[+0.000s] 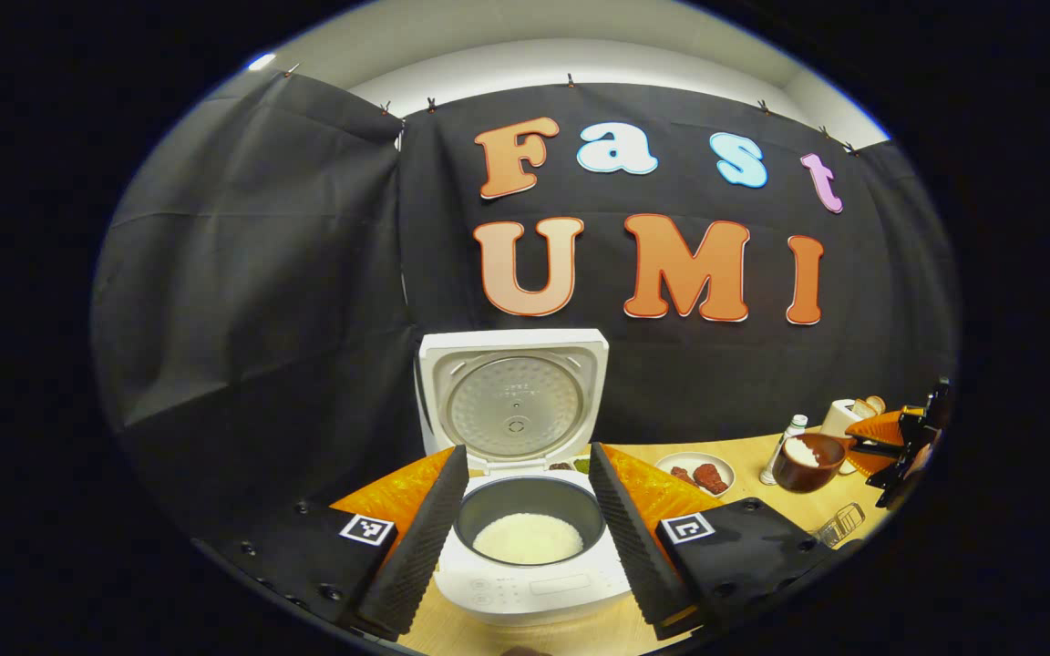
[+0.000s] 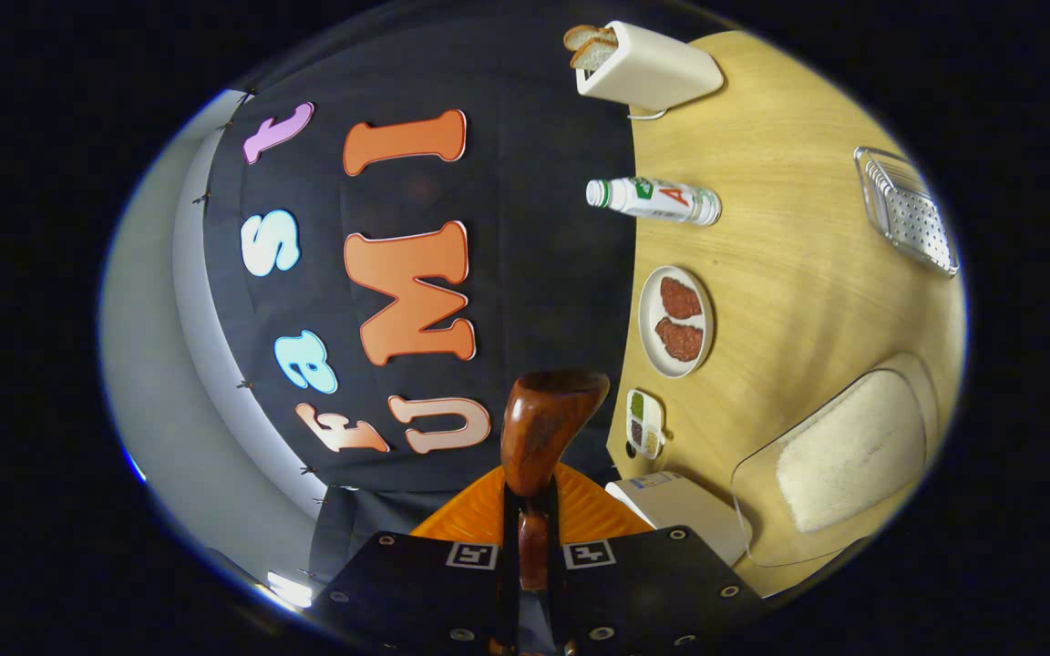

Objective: Close the left gripper, press the button to open the rice cooker; take a wooden spoon from the chopstick holder with the right hand, scoop a spoonful of rice and pour it into the rice cooker, then put the wooden spoon back into the chopstick holder.

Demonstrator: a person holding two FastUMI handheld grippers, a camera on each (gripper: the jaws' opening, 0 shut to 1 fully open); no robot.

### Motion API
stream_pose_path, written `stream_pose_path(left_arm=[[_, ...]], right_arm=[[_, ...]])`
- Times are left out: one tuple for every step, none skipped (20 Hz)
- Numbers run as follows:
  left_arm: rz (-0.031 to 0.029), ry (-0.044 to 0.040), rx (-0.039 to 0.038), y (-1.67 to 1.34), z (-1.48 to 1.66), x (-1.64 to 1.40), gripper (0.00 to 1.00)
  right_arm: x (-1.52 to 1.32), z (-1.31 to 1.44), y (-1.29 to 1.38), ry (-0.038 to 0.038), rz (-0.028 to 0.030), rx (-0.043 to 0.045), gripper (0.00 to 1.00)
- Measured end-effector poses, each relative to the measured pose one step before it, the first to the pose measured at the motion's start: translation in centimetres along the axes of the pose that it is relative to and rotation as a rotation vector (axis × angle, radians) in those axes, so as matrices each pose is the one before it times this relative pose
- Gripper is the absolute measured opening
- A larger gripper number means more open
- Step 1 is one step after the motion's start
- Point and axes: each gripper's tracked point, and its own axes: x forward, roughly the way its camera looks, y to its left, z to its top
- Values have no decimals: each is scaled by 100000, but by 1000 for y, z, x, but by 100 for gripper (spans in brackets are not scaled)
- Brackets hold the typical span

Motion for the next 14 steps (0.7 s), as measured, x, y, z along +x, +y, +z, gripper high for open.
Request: stream_pose_path(left_arm=[[1383,-110,-289,562,-27,-182,91],[1486,-220,-244,628,44,-369,89],[1531,-215,-276,756,15,-129,89],[1841,-43,-104,854,-210,-237,91],[1844,-205,-327,826,-8,-109,91],[1665,119,-188,789,-109,-217,91],[1847,-33,-275,850,-128,-159,91],[1454,281,-223,761,-119,-94,89],[1622,239,-217,783,-197,-126,89],[1311,400,-161,686,-113,17,89],[1355,366,-45,695,-200,-151,89],[1163,476,-69,729,-268,-53,91],[943,585,-62,547,-232,-154,91],[914,316,-225,492,-198,-74,91]], right_arm=[[758,-856,458,2295,904,-287,12],[920,-766,490,2127,1041,-39,12],[723,-916,431,2218,373,-328,12],[861,-740,437,1862,718,317,12],[798,-860,296,1821,-109,-754,12],[858,-691,381,1433,326,-753,12],[865,-737,261,1525,-201,-1748,12],[878,-612,451,1188,350,-801,12],[850,-739,291,1415,-228,-1257,12],[891,-460,277,807,33,-1022,12],[892,-593,218,1006,-706,-2366,12],[1029,-435,230,385,-407,-2083,12],[931,-484,248,455,-1201,-3577,12],[915,-441,172,113,-848,-3890,12]])
